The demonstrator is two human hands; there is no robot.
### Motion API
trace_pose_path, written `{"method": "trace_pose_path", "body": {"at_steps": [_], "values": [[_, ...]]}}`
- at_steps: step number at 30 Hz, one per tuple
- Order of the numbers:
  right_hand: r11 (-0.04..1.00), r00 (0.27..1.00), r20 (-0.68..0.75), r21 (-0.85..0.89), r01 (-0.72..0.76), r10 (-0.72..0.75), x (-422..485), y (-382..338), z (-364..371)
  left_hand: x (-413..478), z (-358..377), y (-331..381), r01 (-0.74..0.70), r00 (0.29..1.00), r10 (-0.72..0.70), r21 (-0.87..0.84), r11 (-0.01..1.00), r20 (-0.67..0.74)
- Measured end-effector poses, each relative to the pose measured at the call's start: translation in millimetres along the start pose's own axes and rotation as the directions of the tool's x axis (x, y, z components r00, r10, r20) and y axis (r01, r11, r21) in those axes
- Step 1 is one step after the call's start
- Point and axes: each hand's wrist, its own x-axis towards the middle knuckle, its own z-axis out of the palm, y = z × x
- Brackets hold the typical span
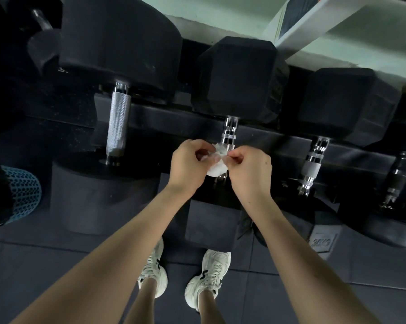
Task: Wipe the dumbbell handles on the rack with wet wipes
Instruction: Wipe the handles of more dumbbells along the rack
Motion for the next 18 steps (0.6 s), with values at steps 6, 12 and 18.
{"method": "trace_pose_path", "body": {"at_steps": [6, 12, 18], "values": [[0.989, 0.991, -0.025, 0.073, -0.132, 0.134, 9, -3, 22, 3, 4, -2, 0.173, 0.961, -0.078, 0.359, 0.917, -0.264], [0.968, 0.985, -0.026, 0.189, -0.164, 0.172, 3, 3, 14, -3, 16, 1, 0.276, 0.956, -0.246, -0.205, 0.939, 0.158], [0.858, 0.934, -0.044, 0.411, -0.308, 0.356, 11, 14, 24, 16, 26, -1, 0.496, 0.868, -0.437, -0.398, 0.771, 0.236]]}}
